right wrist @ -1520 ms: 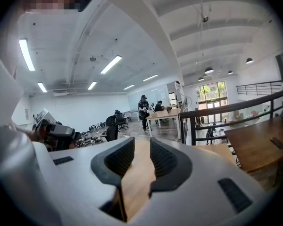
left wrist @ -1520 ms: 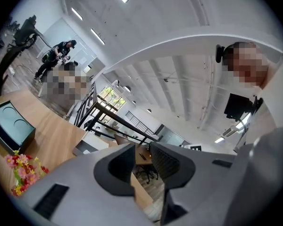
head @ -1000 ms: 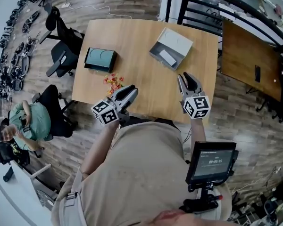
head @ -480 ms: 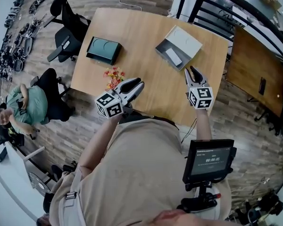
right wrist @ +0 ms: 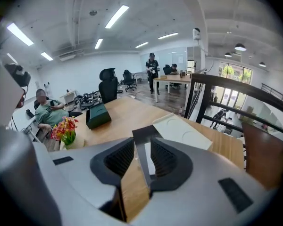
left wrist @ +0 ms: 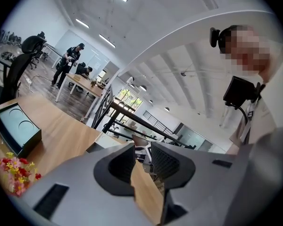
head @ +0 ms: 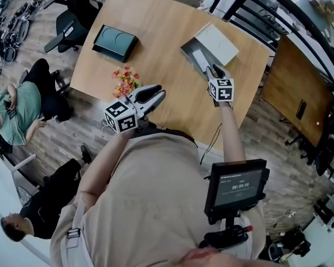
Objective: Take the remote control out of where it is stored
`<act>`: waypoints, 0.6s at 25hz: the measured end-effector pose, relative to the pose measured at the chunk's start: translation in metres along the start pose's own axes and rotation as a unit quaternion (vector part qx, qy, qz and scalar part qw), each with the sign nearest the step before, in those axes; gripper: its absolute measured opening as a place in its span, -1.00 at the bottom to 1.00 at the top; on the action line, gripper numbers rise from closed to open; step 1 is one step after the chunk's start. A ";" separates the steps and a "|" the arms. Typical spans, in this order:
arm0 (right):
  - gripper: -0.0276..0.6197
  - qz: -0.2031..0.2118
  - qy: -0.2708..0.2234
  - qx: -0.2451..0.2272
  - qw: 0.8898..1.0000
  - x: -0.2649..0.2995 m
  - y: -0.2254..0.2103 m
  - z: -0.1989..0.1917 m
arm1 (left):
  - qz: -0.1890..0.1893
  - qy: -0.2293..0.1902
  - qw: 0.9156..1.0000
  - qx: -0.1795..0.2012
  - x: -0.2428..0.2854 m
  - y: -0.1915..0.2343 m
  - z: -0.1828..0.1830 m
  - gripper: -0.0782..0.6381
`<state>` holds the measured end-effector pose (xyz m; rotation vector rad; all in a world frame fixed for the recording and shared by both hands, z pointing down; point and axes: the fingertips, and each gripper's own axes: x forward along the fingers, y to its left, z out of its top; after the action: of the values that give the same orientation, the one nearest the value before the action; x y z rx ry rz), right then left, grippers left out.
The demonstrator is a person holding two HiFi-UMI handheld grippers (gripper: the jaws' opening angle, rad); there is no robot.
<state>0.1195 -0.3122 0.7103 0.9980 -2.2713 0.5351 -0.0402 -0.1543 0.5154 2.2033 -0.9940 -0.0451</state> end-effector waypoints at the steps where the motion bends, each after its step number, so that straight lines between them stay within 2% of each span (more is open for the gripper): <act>1: -0.63 0.003 0.013 -0.005 1.000 0.014 -0.002 -0.006 | 0.003 0.000 1.000 0.001 0.000 0.002 0.001 -0.53; 4: -0.34 0.011 0.053 -0.017 0.998 0.056 -0.007 -0.025 | 0.012 -0.002 1.000 0.001 0.000 0.006 0.002 -0.53; 5: -0.31 0.013 0.066 -0.019 0.998 0.069 -0.009 -0.031 | 0.016 -0.003 1.000 0.001 -0.001 0.006 0.002 -0.53; 13: -0.30 0.020 0.142 -0.056 0.988 0.151 -0.030 -0.062 | 0.043 0.002 0.999 0.001 -0.003 0.019 0.001 -0.53; 15: -0.23 0.023 0.157 -0.060 0.986 0.165 -0.031 -0.064 | 0.048 0.003 0.999 0.001 -0.003 0.022 0.003 -0.53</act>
<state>0.0766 -0.3816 0.8704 0.7454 -2.0227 0.5275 -0.0575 -0.1638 0.5265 2.1530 -1.0954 0.0059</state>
